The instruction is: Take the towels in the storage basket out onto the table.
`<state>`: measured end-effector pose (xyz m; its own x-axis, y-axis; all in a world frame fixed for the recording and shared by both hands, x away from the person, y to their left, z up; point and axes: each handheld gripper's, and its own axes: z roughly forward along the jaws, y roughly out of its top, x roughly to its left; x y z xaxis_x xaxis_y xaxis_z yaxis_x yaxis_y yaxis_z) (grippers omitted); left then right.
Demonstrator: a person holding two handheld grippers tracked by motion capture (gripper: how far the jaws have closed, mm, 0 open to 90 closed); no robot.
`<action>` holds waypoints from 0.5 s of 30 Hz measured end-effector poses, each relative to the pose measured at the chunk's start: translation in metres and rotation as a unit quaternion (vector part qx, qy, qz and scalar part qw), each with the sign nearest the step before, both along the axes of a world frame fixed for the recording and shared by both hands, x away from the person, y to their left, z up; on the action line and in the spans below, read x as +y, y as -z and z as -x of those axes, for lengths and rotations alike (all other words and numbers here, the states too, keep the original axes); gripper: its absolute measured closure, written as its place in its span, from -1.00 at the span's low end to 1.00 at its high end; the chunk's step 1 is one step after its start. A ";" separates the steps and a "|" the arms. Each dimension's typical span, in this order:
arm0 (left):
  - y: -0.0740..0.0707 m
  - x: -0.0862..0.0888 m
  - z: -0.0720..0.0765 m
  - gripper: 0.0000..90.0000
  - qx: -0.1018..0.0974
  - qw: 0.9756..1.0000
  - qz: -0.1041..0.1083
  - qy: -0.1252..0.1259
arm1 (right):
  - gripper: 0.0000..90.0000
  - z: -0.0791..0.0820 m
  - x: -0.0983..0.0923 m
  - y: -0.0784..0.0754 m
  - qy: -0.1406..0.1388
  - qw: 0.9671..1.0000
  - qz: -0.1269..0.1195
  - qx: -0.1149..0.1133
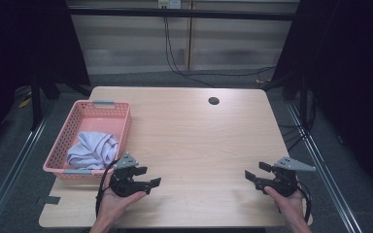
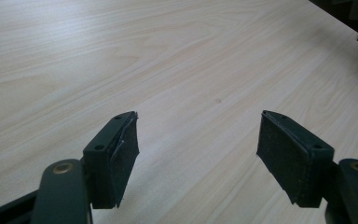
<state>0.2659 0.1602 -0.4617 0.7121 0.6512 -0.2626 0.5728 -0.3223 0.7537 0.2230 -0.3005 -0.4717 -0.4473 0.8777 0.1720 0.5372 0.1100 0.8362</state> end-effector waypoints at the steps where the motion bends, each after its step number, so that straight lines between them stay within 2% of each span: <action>1: 0.000 0.001 0.000 -0.36 -0.001 1.000 -0.002 0.003 | -0.40 0.000 0.000 0.000 0.000 1.000 0.000 0.000; 3: 0.001 0.001 0.000 -0.38 0.001 1.000 0.000 0.002 | -0.46 -0.002 0.000 0.001 -0.001 1.000 0.002 0.003; 5: 0.002 0.003 0.000 -0.37 0.007 1.000 -0.007 -0.005 | -0.46 -0.005 -0.001 0.002 -0.003 1.000 0.002 0.012; 7: 0.002 0.006 0.000 -0.35 0.015 1.000 -0.002 -0.012 | -0.46 -0.007 0.000 0.002 -0.012 1.000 0.002 0.018; 8: 0.001 0.007 0.001 -0.34 0.011 1.000 -0.006 -0.011 | -0.45 -0.007 0.002 0.003 -0.015 1.000 0.001 0.018; 10: -0.003 0.008 0.005 -0.33 0.010 1.000 0.003 0.004 | -0.45 -0.007 0.004 0.003 -0.017 1.000 0.000 0.018; 12: -0.006 0.007 0.009 -0.33 -0.001 1.000 0.001 0.002 | -0.45 -0.005 0.007 0.000 -0.027 1.000 0.004 0.014; 15: -0.013 0.008 0.011 -0.37 -0.006 1.000 0.001 -0.003 | -0.46 -0.004 0.009 -0.001 -0.029 0.999 0.014 0.009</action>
